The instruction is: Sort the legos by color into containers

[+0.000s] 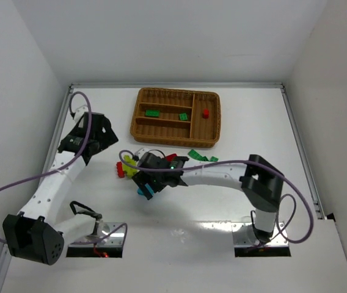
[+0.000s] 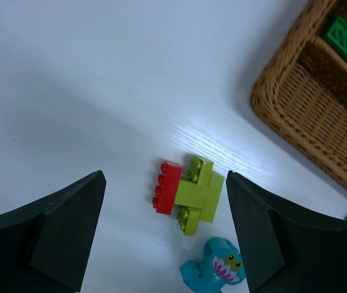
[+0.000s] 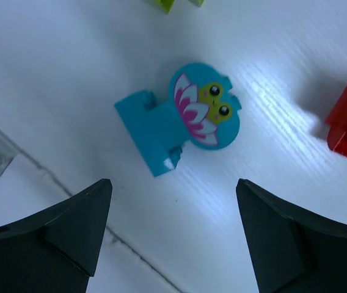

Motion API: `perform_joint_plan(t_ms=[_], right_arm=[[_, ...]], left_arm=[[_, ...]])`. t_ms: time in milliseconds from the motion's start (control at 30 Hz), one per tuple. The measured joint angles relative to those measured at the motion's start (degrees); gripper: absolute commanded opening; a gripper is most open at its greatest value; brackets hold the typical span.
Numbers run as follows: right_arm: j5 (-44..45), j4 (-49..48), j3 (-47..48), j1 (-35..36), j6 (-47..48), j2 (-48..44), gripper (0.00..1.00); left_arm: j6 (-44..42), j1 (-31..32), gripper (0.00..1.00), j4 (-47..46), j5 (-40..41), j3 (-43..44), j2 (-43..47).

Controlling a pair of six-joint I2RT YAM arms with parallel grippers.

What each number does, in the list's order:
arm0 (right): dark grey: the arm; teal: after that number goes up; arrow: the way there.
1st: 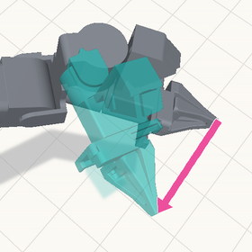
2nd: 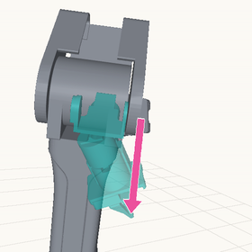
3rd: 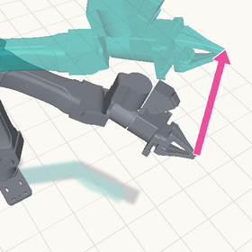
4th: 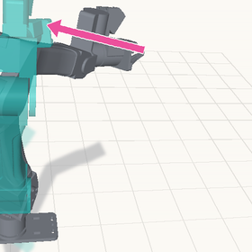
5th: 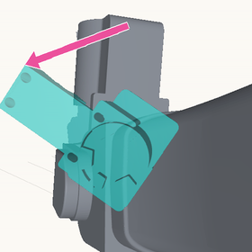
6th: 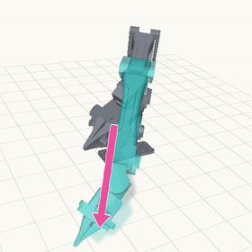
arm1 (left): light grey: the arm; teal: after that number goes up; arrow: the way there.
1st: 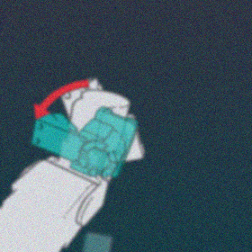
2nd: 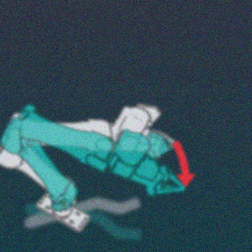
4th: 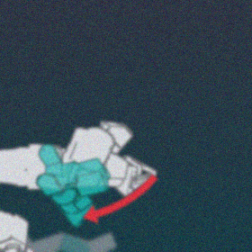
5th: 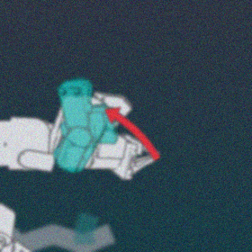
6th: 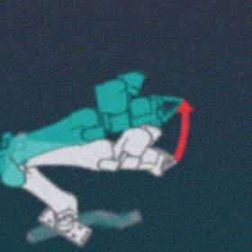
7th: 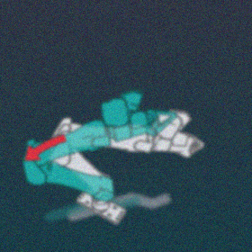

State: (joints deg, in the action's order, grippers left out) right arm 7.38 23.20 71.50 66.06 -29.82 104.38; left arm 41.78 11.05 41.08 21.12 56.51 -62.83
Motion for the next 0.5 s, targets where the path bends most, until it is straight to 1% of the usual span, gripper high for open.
perform_joint_plan(t_ms=[167,300,367,400,500], right_arm=[[0.7,2.9,8.4,-1.3,-0.2,7.7,0.83],[1.3,3.7,11.7,-1.8,-0.2,9.8,0.82],[1.2,4.2,11.4,-1.7,-0.2,9.8,0.77],[1.2,4.3,11.0,-1.7,-0.2,9.8,0.69],[0.3,3.0,6.3,-1.5,-0.3,7.9,0.65]], left_arm=[[0.9,-2.7,0.86,0.9,1.2,1.2,0.0],[1.0,-3.5,0.86,1.4,0.7,0.7,0.0],[1.0,-4.0,0.86,1.7,0.4,0.4,0.0],[0.9,-4.3,0.86,1.8,0.2,0.3,0.0],[0.9,-5.2,0.86,1.9,-0.2,0.3,0.0]])
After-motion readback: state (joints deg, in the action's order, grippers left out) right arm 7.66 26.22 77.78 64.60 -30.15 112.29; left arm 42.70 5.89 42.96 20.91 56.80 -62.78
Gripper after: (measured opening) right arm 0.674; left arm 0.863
